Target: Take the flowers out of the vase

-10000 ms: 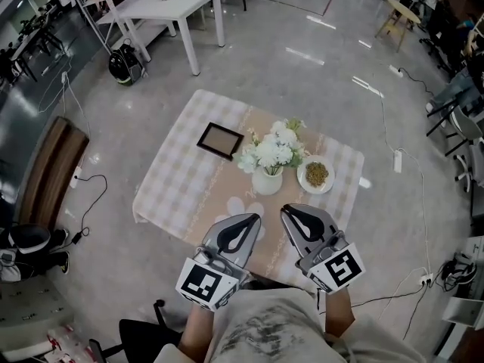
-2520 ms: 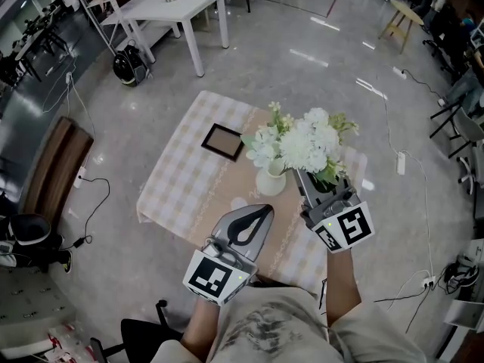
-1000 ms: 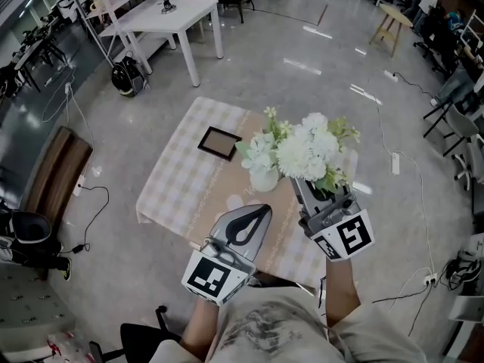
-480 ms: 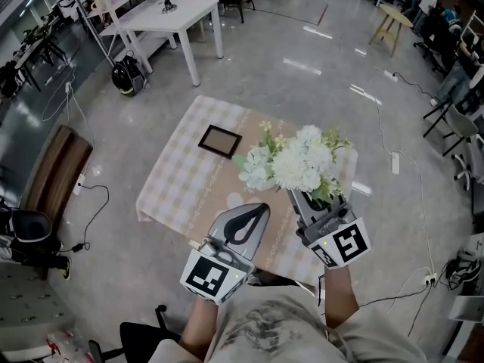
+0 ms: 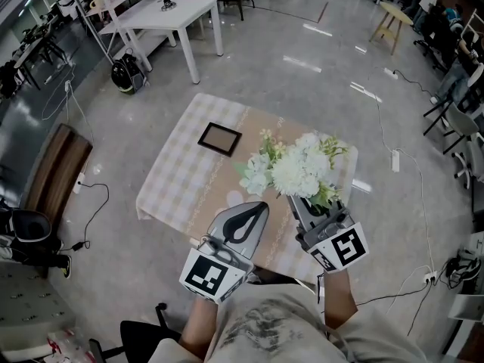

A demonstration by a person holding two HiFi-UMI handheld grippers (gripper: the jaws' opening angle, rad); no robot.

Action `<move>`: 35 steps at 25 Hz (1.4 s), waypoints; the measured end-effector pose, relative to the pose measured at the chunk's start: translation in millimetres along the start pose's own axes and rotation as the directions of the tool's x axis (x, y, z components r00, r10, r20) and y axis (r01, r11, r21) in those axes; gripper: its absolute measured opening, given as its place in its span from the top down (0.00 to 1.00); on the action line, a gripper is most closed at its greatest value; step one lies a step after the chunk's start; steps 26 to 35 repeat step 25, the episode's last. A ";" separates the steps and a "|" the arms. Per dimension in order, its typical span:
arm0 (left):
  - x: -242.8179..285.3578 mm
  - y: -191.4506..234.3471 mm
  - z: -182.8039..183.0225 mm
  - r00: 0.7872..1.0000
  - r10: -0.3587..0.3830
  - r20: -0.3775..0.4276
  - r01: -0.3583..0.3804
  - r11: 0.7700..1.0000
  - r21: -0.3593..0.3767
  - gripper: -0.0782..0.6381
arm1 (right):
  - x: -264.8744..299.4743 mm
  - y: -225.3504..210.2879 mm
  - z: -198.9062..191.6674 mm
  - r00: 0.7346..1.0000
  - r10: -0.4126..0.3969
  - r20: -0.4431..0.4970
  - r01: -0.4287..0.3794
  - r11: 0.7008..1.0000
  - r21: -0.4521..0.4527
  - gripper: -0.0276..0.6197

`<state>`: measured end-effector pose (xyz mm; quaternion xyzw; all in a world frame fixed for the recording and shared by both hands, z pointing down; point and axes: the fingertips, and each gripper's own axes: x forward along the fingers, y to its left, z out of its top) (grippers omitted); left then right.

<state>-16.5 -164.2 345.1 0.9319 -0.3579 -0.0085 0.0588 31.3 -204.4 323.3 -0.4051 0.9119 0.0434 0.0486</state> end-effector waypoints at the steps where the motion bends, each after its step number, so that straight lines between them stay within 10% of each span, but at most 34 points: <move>1: 0.0 -0.8 -0.9 1.000 0.001 -0.005 -0.001 1.000 -0.008 0.88 | -0.7 0.4 -1.1 1.000 0.001 -0.001 -0.001 1.000 0.001 0.82; 35: 6.7 -0.7 -6.9 1.000 0.003 -0.007 -0.003 1.000 0.002 0.88 | -1.1 -0.9 -9.6 1.000 0.015 -0.008 -0.015 1.000 0.014 0.82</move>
